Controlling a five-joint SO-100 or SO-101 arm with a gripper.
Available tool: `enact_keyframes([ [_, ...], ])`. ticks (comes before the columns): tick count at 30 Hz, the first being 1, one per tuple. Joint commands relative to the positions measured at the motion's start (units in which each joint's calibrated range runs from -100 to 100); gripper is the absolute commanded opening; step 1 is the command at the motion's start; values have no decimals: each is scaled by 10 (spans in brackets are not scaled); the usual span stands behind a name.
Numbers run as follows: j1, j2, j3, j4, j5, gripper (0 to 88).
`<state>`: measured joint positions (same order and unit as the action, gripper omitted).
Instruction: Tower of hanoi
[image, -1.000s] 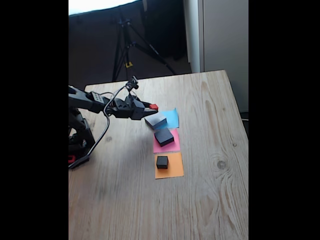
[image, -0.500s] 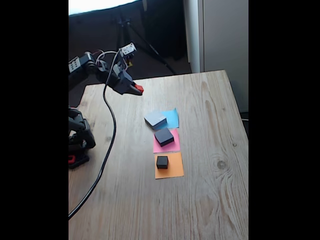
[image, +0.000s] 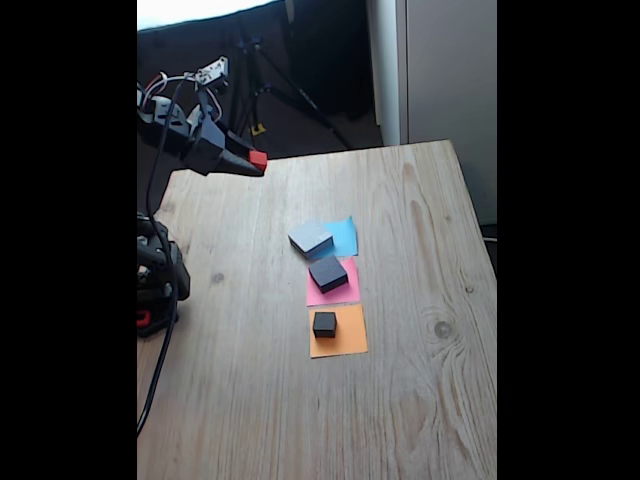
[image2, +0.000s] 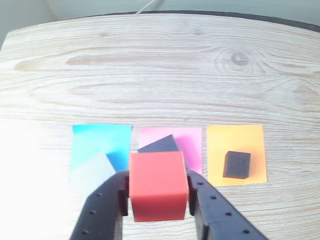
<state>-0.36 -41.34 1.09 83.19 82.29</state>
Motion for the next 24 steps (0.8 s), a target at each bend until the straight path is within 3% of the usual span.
enact_keyframes([
  [1, 68, -20, 13, -37, 45, 31],
  [10, 170, -26, 114, -130, 107, 30],
  [19, 215, -46, 225, -176, 145, 28],
  [24, 227, -56, 362, -284, 157, 29],
])
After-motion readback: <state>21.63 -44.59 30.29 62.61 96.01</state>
